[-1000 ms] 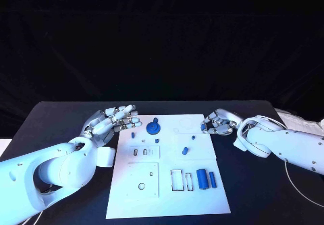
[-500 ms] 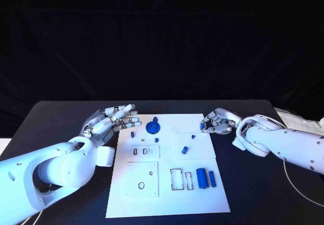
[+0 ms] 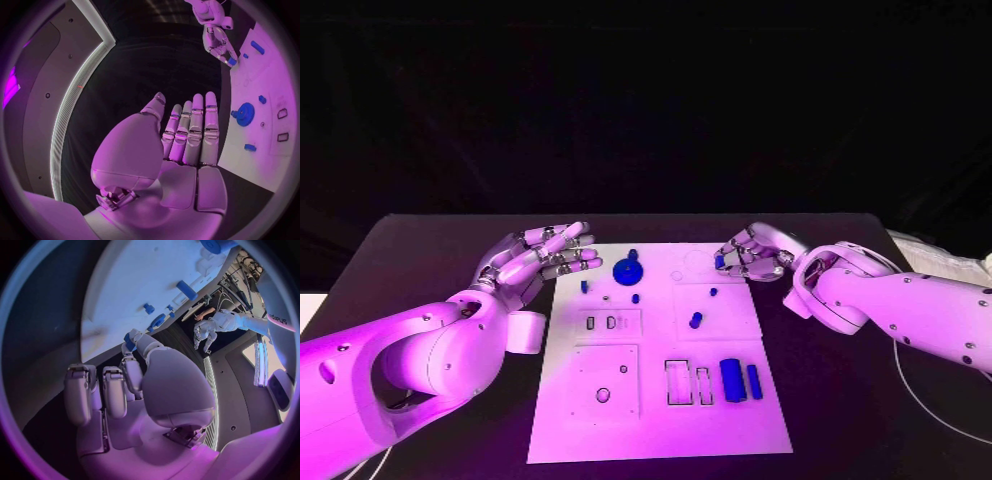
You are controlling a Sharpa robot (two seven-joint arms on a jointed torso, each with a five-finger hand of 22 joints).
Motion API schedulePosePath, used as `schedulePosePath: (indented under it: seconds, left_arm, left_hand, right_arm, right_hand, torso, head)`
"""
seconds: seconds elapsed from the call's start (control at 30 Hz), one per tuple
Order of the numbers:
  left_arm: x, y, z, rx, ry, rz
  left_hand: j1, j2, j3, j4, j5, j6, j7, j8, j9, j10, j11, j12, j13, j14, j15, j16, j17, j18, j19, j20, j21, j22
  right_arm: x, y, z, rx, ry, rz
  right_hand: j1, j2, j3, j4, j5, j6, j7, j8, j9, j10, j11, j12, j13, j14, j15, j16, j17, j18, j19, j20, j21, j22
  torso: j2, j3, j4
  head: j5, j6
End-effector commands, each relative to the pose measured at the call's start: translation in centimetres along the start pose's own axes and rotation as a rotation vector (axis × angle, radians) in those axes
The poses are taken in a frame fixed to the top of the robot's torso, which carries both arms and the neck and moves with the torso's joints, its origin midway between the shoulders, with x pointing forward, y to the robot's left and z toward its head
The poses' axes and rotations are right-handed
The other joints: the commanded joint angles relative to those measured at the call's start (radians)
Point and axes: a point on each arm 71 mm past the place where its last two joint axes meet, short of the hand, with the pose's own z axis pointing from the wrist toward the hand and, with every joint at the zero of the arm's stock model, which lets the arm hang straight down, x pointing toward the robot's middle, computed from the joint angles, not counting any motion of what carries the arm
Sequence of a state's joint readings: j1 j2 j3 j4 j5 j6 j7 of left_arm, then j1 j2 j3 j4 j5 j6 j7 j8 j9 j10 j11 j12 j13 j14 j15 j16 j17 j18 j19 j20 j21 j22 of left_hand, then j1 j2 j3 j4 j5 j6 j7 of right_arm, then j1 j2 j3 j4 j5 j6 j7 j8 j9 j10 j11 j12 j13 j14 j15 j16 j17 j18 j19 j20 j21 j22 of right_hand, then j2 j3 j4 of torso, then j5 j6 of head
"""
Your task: Assemble the parts on the task board
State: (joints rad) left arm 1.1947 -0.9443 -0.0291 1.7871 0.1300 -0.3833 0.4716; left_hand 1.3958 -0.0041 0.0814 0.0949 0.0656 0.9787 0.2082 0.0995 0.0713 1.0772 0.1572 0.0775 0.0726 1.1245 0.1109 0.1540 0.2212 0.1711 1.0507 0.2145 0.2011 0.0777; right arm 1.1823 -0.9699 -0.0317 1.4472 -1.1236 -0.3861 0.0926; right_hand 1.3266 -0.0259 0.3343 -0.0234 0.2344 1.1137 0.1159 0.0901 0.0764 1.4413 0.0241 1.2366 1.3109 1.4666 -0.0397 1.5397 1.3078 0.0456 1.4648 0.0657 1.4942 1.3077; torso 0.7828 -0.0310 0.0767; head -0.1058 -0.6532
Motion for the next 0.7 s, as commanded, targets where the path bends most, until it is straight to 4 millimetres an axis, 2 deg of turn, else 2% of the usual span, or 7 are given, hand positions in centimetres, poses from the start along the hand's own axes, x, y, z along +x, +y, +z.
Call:
schedulePosePath:
  seconds: [0.03, 0.2, 0.4, 0.53, 0.7]
  left_arm:
    - [0.1, -0.1, 0.0, 0.005, 0.018, -0.010]
    - [0.0, 0.0, 0.1, 0.004, 0.017, -0.009]
    - [-0.1, 0.0, 0.2, 0.003, 0.014, -0.008]
    - [-0.3, 0.1, 0.4, 0.004, 0.011, -0.007]
    - [-0.5, 0.2, 0.7, 0.005, 0.005, -0.004]
  left_hand:
    - [0.000, 0.012, 0.003, -0.006, -0.006, 0.005, -0.001, -0.004, -0.001, 0.006, -0.001, -0.005, 0.000, 0.006, -0.002, -0.006, 0.001, 0.012, 0.005, 0.002, -0.005, -0.001]
    - [0.000, 0.012, 0.003, -0.006, -0.006, 0.005, -0.001, -0.004, -0.001, 0.006, -0.001, -0.005, 0.000, 0.006, -0.002, -0.006, 0.001, 0.012, 0.005, 0.002, -0.005, -0.001]
    - [0.000, 0.012, 0.002, -0.007, -0.006, 0.004, 0.000, -0.005, -0.001, 0.006, -0.001, -0.006, 0.000, 0.006, -0.002, -0.007, 0.002, 0.012, 0.006, 0.002, -0.006, -0.001]
    - [0.000, 0.012, 0.002, -0.007, -0.006, 0.004, 0.000, -0.005, -0.001, 0.006, -0.001, -0.006, 0.000, 0.006, -0.002, -0.007, 0.002, 0.012, 0.006, 0.002, -0.006, -0.001]
    - [0.000, 0.012, 0.002, -0.007, -0.006, 0.004, 0.000, -0.005, -0.001, 0.006, -0.001, -0.006, 0.000, 0.006, -0.002, -0.007, 0.002, 0.012, 0.006, 0.002, -0.006, -0.001]
  right_arm:
    - [-0.2, 0.9, 0.3, 0.047, -0.021, 0.020]
    - [0.7, 3.2, 1.0, 0.041, 0.016, 0.006]
    - [3.2, 6.8, 1.8, 0.001, 0.074, -0.041]
    - [4.8, 8.8, 2.2, -0.027, 0.097, -0.064]
    - [6.9, 10.9, 2.6, -0.058, 0.129, -0.090]
  right_hand:
    - [0.007, 0.027, 0.007, 0.000, 0.003, 0.021, -0.010, 0.005, 0.010, 0.002, -0.004, -0.007, 0.058, 0.091, -0.009, 0.001, 0.197, -0.010, 0.025, -0.005, 0.003, 0.098]
    - [0.002, 0.027, 0.009, 0.000, -0.003, 0.020, -0.010, 0.003, 0.011, 0.000, -0.004, -0.010, 0.057, 0.090, -0.009, 0.001, 0.196, -0.010, 0.024, -0.006, 0.003, 0.097]
    - [-0.003, 0.026, 0.011, 0.000, -0.006, 0.020, -0.010, 0.002, 0.011, -0.002, -0.003, -0.016, 0.053, 0.090, -0.008, -0.001, 0.192, -0.009, 0.023, -0.006, 0.002, 0.095]
    - [-0.007, 0.025, 0.011, 0.000, -0.008, 0.020, -0.010, 0.001, 0.011, -0.005, -0.003, -0.023, 0.050, 0.089, -0.008, -0.003, 0.189, -0.009, 0.023, -0.006, 0.002, 0.095]
    - [-0.011, 0.024, 0.012, 0.000, -0.009, 0.022, -0.011, 0.002, 0.012, -0.006, -0.004, -0.026, 0.048, 0.088, -0.009, -0.004, 0.186, -0.009, 0.022, -0.006, 0.001, 0.093]
  torso:
    - [-0.001, -0.0012, -0.0001]
    - [-0.006, -0.0047, 0.0023]
    - [-0.013, -0.0092, 0.0059]
    - [-0.019, -0.0129, 0.0053]
    - [-0.024, -0.0169, 0.0073]
  head:
    - [0.004, -0.001]
    - [0.010, -0.008]
    - [0.026, -0.020]
    - [0.039, -0.028]
    - [0.045, -0.036]
